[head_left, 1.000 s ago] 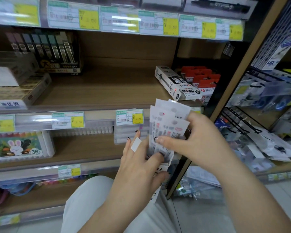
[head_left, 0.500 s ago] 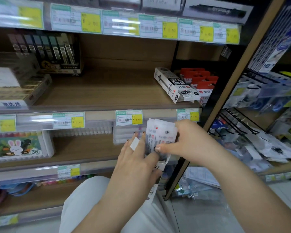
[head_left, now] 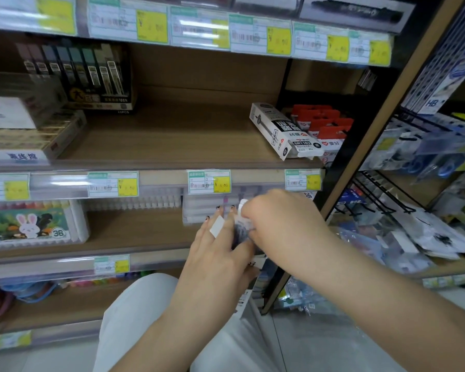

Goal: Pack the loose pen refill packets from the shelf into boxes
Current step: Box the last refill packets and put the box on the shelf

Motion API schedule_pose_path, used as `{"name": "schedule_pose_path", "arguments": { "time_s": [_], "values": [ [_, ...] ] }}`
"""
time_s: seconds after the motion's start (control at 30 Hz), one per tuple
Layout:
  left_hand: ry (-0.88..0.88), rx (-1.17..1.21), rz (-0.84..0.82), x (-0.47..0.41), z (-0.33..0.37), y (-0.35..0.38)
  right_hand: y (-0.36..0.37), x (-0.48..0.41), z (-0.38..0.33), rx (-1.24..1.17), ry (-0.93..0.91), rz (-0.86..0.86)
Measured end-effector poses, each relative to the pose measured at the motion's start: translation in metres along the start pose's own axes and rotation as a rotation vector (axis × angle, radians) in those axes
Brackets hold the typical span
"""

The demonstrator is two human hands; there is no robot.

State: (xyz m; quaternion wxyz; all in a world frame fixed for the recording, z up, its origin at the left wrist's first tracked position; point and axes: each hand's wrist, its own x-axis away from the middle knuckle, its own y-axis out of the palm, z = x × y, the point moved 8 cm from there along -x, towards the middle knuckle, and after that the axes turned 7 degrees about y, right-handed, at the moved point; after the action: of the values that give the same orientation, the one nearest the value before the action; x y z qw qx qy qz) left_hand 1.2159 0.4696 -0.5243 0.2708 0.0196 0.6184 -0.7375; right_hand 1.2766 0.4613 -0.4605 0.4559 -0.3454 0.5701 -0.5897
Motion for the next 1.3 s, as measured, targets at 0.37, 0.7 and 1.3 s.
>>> {"name": "schedule_pose_path", "arguments": {
  "time_s": [0.37, 0.7, 1.3],
  "values": [
    [0.023, 0.006, 0.025, 0.001, 0.001, -0.002, -0.003, -0.018, 0.002, -0.002, -0.036, -0.046],
    [0.029, 0.04, 0.029, 0.006, -0.001, -0.002, 0.026, -0.019, -0.011, 0.071, -0.112, -0.222],
    [0.084, 0.042, 0.043, 0.001, -0.018, -0.006, 0.009, -0.028, -0.006, -0.04, -0.02, -0.205]
  ]
}}
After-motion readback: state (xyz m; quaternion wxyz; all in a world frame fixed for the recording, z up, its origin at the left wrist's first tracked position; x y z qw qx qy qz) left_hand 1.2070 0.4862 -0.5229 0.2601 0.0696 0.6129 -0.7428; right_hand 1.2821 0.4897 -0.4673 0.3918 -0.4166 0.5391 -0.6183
